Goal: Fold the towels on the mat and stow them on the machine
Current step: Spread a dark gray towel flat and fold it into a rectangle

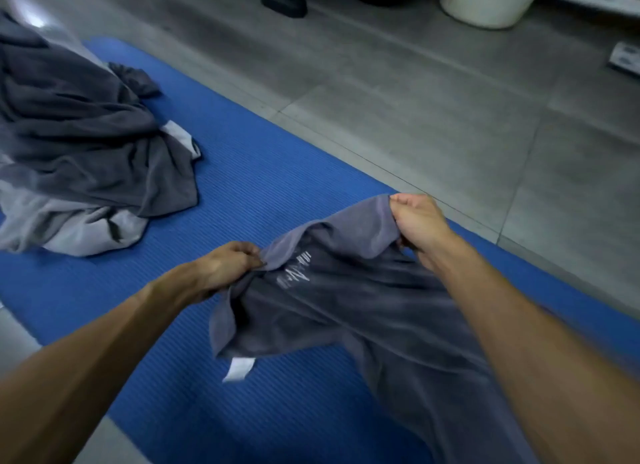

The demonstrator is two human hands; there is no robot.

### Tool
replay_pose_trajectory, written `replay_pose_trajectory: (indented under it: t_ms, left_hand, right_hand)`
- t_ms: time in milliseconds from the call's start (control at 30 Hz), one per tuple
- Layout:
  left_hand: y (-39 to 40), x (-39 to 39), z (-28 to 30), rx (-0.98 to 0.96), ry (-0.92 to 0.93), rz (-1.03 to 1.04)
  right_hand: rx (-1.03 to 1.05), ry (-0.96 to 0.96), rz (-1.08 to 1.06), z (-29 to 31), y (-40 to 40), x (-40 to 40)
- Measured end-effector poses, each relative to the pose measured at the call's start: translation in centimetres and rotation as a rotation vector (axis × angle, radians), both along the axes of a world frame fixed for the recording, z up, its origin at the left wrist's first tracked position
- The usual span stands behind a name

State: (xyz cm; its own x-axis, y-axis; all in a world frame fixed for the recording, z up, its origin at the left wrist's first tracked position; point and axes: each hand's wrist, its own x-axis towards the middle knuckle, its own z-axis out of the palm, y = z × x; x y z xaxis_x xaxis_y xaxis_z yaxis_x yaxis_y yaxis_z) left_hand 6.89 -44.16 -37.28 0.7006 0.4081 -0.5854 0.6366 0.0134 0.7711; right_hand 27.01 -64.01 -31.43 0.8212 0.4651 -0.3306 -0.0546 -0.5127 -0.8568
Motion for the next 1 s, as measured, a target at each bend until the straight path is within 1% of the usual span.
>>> replay_pose_trajectory:
  t_ms: [67,133,167,200,233,267,300,367,400,433,467,500,567,600,633,667,733,767,800,833,867,900,933,967,1000]
  left_hand:
    - [1.3,-1.0,0.1,-0.007,0.093,0.143]
    - [2.3,-1.8,-0.1,0.107,0.157,0.222]
    - [2.7,-2.2,-0.2,0.208,0.165,0.208]
    - [2.6,-2.8,-0.2,0.326,0.171,0.149]
    - [2.3,-3.5,-0.1,0.447,0.193,0.063]
    - [1.7,-4.2,0.0,0.567,0.214,-0.028]
    - [1.0,-5.0,-0.3,0.689,0.225,-0.11]
    - [-1.0,-6.1,-0.6,0.934,0.187,-0.23]
    - [-1.8,-6.6,-1.1,1.041,0.14,-0.289]
    - [-2.3,-7.2,-1.9,1.112,0.102,-0.342]
    - [-2.7,-7.7,-2.5,1.146,0.099,-0.392]
    - [-2.6,-8.0,-3.0,1.148,0.108,-0.413]
    - [-1.8,-8.4,-3.2,1.098,0.096,-0.389]
    - [-1.0,-8.7,-3.3,1.061,0.067,-0.323]
    - [-0.3,-8.7,-2.9,0.964,0.047,-0.203]
    - [0.7,-8.4,-2.3,0.766,0.011,0.002]
    - [3.2,-8.0,-1.2,0.243,-0.085,0.451]
    - [4.4,-8.1,-0.9,0.077,-0.095,0.576]
    - [5.5,-8.5,-0.6,0.016,-0.073,0.6]
    - [6.3,-9.1,-0.7,0.025,-0.039,0.571]
    - [6.9,-9.7,-0.9,0.08,0.005,0.523]
    - [7.2,-10.3,-1.1,0.177,0.06,0.462]
    - [7.3,-10.9,-1.4,0.314,0.137,0.378]
    - [7.2,-11.3,-1.8,0.489,0.213,0.291]
    - [7.1,-11.5,-2.1,0.699,0.279,0.207]
  right_hand:
    - [0.0,0.017,-0.087,0.1,2.9,1.7]
    - [0.016,0.088,-0.18,-1.0,6.1,3.0]
    - [-0.008,0.089,-0.182,-2.0,7.5,3.5]
    - [-0.093,0.037,-0.116,-2.9,8.6,3.6]
    - [-0.218,-0.062,-0.021,-3.8,9.3,3.2]
    - [-0.302,-0.187,0.074,-4.6,9.9,2.4]
    - [-0.34,-0.312,0.178,-5.3,10.2,1.2]
    - [-0.393,-0.541,0.453,-6.4,10.2,-1.3]
    - [-0.481,-0.638,0.618,-7.0,10.0,-2.5]
    - [-0.547,-0.714,0.747,-7.9,9.6,-3.0]
    - [-0.58,-0.76,0.807,-8.6,9.2,-3.2]
    - [-0.565,-0.796,0.806,-9.1,9.0,-3.2]
    - [-0.468,-0.871,0.717,-9.4,9.0,-2.7]
    - [-0.429,-0.922,0.673,-9.3,9.5,-2.3]
    - [-0.404,-0.974,0.645,-9.0,10.1,-2.0]
    - [-0.392,-1.009,0.627,-8.5,11.0,-1.7]
    - [-0.385,-1.041,0.62,-7.2,13.5,-1.3]
    - [-0.387,-1.054,0.631,-6.7,15.0,-1.2]
    - [-0.398,-1.061,0.652,-6.4,16.7,-1.3]
    - [-0.425,-1.071,0.679,-6.4,18.5,-1.6]
    - [-0.474,-1.065,0.716,-6.7,20.2,-2.0]
    - [-0.534,-1.051,0.757,-7.3,21.8,-2.6]
    - [-0.585,-1.04,0.783,-8.0,23.0,-3.4]
    - [-0.607,-1.037,0.781,-8.7,23.8,-4.1]
    - [-0.584,-1.049,0.745,-9.3,24.0,-4.9]
